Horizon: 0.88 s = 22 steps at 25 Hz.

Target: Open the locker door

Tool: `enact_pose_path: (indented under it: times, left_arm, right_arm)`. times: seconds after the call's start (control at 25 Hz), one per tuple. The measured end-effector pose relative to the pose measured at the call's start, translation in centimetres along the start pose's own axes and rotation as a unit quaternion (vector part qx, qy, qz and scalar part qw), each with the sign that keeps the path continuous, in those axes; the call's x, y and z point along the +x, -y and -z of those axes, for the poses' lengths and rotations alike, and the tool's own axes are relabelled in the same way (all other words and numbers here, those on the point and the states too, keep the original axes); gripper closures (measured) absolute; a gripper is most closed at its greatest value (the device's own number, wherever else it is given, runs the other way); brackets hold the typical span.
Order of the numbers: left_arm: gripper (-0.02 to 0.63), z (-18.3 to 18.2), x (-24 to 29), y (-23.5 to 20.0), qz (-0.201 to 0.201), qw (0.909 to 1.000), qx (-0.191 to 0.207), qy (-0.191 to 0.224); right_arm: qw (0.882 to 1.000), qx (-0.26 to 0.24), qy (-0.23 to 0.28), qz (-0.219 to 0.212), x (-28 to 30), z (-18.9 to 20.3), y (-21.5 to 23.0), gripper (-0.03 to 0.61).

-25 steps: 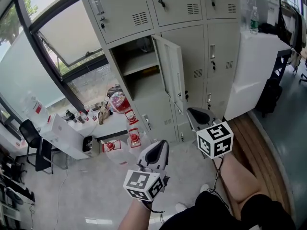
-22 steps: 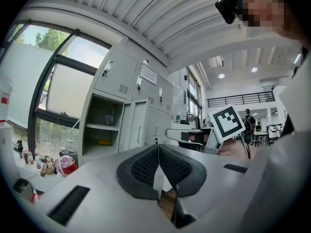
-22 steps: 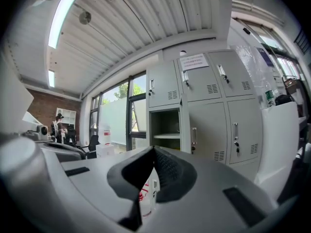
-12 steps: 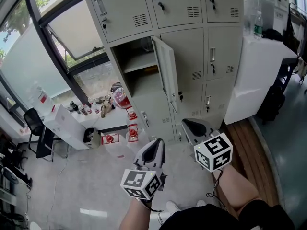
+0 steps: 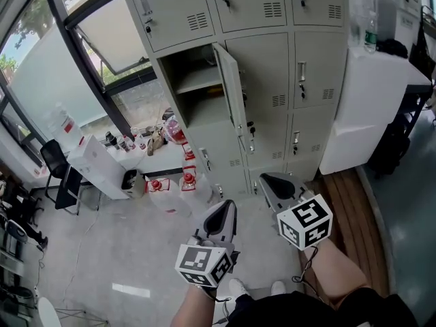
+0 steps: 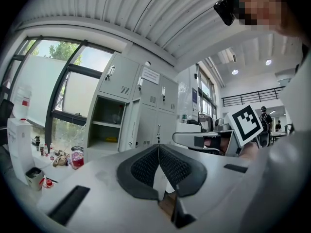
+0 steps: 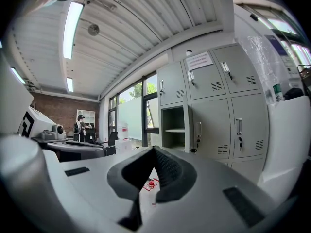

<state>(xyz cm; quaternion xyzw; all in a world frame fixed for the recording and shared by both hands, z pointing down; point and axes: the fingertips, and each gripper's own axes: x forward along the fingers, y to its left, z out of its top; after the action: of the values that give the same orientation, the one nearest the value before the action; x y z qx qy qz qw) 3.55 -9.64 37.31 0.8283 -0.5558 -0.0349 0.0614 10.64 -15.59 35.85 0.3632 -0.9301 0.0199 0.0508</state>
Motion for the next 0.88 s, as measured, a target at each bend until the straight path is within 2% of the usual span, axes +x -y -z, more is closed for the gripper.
enact_pose_path:
  times: [0.88]
  left_arm:
    - [0.597, 1.1, 0.9, 4.0, -0.018, 0.9996, 0.016, -0.013]
  right_arm:
    - [0.999, 0.011, -0.001, -0.032, -2.8, 1.6, 1.3, 0.525]
